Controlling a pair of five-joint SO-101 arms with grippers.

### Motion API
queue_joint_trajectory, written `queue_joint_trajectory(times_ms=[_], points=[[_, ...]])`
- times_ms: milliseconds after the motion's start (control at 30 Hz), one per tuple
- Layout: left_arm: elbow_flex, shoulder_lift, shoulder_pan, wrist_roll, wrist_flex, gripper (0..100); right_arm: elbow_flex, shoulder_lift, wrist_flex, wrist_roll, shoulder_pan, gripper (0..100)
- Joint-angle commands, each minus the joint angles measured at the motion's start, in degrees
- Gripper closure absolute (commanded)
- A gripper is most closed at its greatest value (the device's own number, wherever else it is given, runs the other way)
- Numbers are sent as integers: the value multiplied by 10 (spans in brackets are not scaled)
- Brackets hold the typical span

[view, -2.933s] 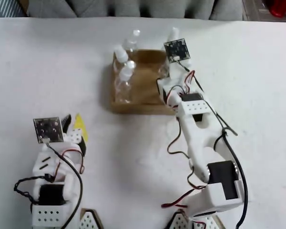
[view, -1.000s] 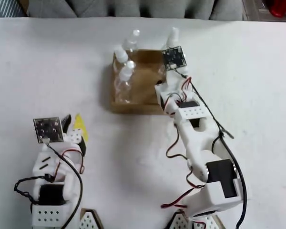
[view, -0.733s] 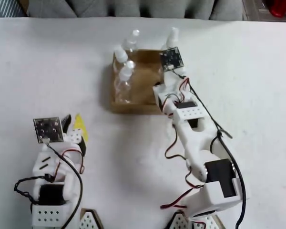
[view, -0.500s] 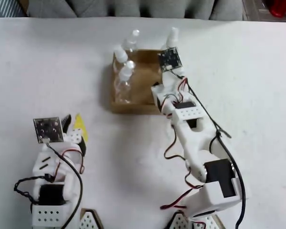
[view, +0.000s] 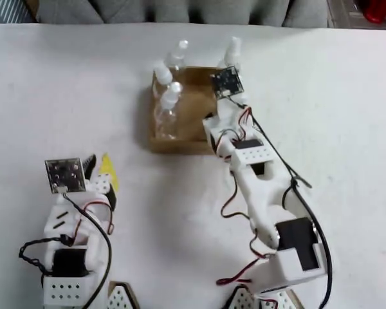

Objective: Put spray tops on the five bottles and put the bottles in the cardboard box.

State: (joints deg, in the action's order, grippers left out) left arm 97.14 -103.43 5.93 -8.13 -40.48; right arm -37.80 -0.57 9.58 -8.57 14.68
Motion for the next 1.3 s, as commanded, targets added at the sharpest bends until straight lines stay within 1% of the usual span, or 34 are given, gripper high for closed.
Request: queue_joint_trajectory(times_ms=[0,133,433,733,1000,1100,1200,1267], points=[[-2,-7,-7,6,-1,979,-4,49,-2,9,0,741],[-2,-7,-7,6,-1,979,-11,67,0,9,-1,741],[-2,-7,-7,6,-1,979,-7,160,106,9,0,742],[-2,-7,-7,6,-1,979,-10,296,321,9,4,744],[-2,-7,-7,6,-1,979,-10,370,517,9,0,747],[-2,-7,-7,6,-1,979,-11,386,575,6,-1,809],[-2,-7,-7,6,-1,979,-11,398,618,-45,-1,925],[-2,-7,-7,6,-1,979,-11,404,642,-77,-4,985]])
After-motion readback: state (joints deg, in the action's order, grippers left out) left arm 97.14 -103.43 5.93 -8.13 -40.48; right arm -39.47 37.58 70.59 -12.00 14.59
